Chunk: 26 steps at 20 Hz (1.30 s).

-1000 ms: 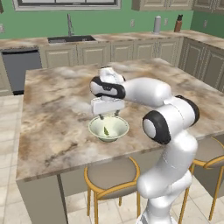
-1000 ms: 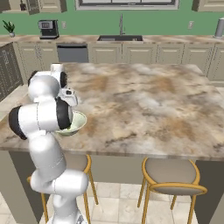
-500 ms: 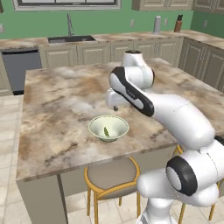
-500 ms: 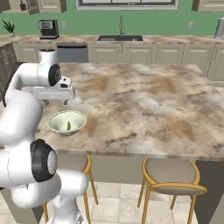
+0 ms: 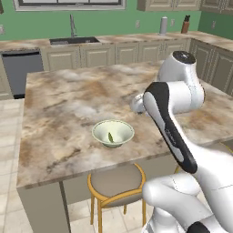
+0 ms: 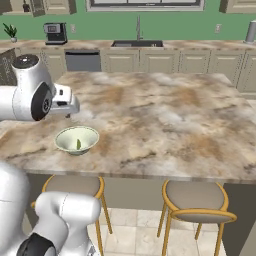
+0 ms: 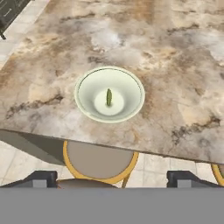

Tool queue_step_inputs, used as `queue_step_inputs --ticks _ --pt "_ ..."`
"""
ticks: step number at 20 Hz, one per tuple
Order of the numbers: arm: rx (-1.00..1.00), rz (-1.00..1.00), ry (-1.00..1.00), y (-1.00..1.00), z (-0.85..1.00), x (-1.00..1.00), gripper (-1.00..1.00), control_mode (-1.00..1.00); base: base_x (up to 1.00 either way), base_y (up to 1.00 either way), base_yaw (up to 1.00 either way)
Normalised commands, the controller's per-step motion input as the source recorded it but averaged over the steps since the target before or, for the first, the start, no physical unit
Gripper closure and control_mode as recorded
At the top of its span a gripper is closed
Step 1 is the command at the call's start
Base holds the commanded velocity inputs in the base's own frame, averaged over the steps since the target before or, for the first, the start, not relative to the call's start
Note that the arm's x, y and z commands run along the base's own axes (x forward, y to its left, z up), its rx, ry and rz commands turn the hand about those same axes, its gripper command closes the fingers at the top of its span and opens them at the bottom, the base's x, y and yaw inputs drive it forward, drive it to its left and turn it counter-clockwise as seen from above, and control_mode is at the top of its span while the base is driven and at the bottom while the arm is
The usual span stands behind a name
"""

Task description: There is a bowl on the dining counter. Grab a lemon wedge from the fridge and place it in the bowl. Then get the liquor bottle and glass cup from the cabinet and place them next to the bowl.

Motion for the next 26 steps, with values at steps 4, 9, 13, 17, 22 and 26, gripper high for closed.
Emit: queue_step_inputs --ticks 4,9,13,17,22,26 --pt "0.0 0.0 -0.23 -0.14 0.61 -1.0 -1.0 -1.0 0.0 0.0 0.0" --pt "0.0 0.0 -0.14 -0.22 0.31 -1.0 -1.0 -1.0 0.0 0.0 0.0" --pt "0.0 0.0 -0.01 -0.07 0.12 -0.98 -1.0 -1.0 0.0 0.0 0.0" --pt "0.0 -0.04 0.14 0.02 0.01 -0.61 -1.0 -1.0 0.0 0.0 0.0" --pt "0.0 -0.01 0.13 0.04 0.0 -0.42 -1.0 -1.0 0.0 0.0 0.0" --pt "0.0 0.0 0.0 0.0 0.0 -0.36 -1.0 1.0 -0.21 0.0 0.0"
